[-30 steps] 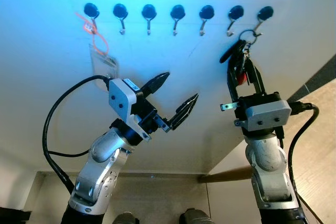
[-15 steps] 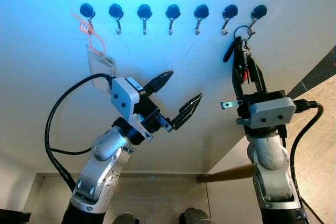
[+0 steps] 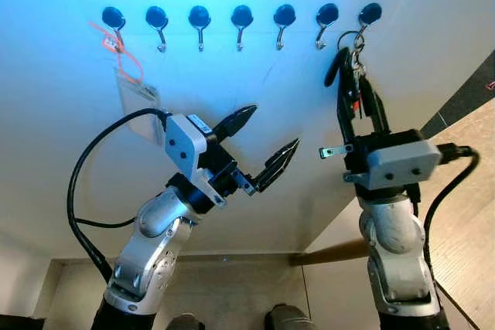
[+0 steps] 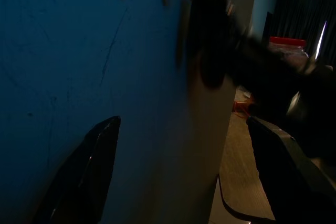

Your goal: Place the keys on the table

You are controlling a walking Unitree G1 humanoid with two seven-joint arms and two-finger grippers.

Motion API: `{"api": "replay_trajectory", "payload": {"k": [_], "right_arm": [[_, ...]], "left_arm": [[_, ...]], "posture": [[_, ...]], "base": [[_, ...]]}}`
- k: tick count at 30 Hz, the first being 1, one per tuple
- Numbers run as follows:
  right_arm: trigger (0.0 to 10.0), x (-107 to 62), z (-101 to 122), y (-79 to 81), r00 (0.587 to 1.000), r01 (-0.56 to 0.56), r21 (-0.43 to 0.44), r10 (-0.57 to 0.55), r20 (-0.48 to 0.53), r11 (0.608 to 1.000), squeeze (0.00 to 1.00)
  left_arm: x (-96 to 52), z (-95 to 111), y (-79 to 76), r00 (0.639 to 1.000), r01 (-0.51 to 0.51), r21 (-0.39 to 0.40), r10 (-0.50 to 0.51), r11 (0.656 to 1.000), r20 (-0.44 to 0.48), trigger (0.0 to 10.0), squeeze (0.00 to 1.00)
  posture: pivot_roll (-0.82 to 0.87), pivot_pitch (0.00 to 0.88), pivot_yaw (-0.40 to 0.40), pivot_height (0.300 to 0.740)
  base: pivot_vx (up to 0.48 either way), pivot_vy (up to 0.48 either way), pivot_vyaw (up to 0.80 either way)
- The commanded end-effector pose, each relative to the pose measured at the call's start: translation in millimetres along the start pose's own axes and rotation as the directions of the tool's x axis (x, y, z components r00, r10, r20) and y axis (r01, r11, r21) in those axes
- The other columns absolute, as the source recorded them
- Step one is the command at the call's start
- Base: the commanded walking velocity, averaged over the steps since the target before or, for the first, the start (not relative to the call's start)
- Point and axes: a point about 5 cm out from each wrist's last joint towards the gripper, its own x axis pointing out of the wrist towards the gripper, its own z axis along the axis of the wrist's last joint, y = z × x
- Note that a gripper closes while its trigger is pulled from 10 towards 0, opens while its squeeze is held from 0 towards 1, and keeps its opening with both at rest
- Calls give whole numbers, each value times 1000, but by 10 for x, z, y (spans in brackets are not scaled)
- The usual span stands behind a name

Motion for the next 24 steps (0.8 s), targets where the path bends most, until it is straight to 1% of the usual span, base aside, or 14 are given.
{"api": "replay_trajectory", "payload": {"k": [1,4,5,6,8,11,13,14,18,20,24], "right_arm": [[1882,27,106,87,997,-50,15,49,53,999,0],[1882,14,115,96,997,-56,20,55,48,998,0],[2118,-49,78,87,998,-56,24,55,13,998,0],[2118,-91,50,77,998,-56,23,56,-6,998,0],[2157,-124,33,71,998,-57,22,58,-24,998,0],[2157,-148,22,65,998,-59,21,60,-37,998,0],[2353,-155,38,55,997,-62,20,63,-45,998,0],[2510,-119,61,43,997,-59,22,60,-40,998,0],[2627,-69,77,33,998,-52,28,53,-32,998,0],[2824,-6,112,24,999,-43,35,44,-12,998,0],[3137,49,153,20,999,-41,44,41,9,998,0]], "left_arm": [[-3,15,-52,1000,19,-10,-19,1000,12,10000,0],[-7,12,-57,1000,21,-11,-21,1000,10,10000,0],[-13,14,-62,1000,22,-12,-22,1000,9,10000,0],[-15,15,-63,1000,22,-12,-22,1000,9,10000,0],[-18,17,-63,1000,22,-12,-22,1000,8,10000,0],[-18,17,-64,1000,23,-12,-22,1000,8,10000,0],[-18,16,-64,1000,25,-11,-25,1000,7,10000,0],[-15,13,-68,1000,28,-12,-28,1000,6,10000,0],[-10,9,-75,999,34,-11,-34,999,4,10000,0],[-8,8,-75,999,39,-9,-39,999,2,10000,0],[-7,7,-73,999,43,-5,-43,999,0,10000,0]], "posture": [[-6,111,3,740],[-6,111,3,740],[-7,116,4,740],[-7,116,4,740],[-7,116,5,740],[-7,117,5,740],[-9,117,8,740],[-10,117,10,740],[-10,117,12,740],[-9,115,13,740],[-9,115,14,740]], "base": [[0,0,0],[0,0,0],[0,0,0],[0,0,0],[0,0,0],[0,0,0],[0,0,0],[0,0,0],[0,0,0],[0,0,0],[0,0,0]]}}
